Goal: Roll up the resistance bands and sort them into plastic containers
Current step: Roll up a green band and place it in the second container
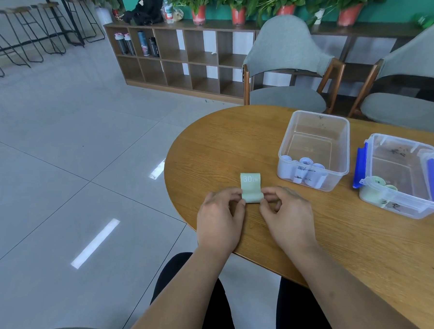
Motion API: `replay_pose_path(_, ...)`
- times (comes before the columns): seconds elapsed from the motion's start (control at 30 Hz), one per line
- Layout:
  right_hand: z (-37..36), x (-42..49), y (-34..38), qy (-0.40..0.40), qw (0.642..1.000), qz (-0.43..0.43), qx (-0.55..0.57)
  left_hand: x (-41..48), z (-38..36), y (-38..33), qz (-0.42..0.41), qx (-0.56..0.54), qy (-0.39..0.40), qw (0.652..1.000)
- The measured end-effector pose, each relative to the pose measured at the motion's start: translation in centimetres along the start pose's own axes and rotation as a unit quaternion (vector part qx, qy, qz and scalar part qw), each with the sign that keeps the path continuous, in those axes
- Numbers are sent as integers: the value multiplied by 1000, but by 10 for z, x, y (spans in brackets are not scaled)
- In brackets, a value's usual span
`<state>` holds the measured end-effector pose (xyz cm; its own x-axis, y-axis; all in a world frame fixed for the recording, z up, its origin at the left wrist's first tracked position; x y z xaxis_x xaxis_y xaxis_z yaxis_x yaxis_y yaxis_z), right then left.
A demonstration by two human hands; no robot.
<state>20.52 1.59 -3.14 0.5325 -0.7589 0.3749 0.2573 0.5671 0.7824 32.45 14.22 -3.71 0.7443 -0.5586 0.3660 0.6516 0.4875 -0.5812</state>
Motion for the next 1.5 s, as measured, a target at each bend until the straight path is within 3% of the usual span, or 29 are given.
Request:
replay_pose_path(0.47, -7, 1, -6, 19, 997, 8, -68, 0, -2, 0, -19, 16, 10, 1000)
replay_pose_path(0.7, 1, 0, -1, 6, 1000, -16, -4, 0, 0, -1, -8, 0, 2, 1000)
replay_pose_path(1.13, -4, 0, -4, 4, 998, 9, -63, 0, -4, 1, -10, 15, 15, 1000)
replay_pose_path(1.5, 0, 0, -4, 1, 1000, 9, 2, 0, -2, 1, -4, -2, 3, 1000)
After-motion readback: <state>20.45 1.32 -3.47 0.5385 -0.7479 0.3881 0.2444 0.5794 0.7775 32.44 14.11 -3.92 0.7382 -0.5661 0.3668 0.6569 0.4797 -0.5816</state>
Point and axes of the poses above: each hand's wrist, its own x-axis towards the middle knuckle, its own z-axis out of the back of the hand, y = z × x, the point moved 3 cm from there along x, towards the middle knuckle, and after that the axes turned 9 degrees about x, right-handed, at the moved point
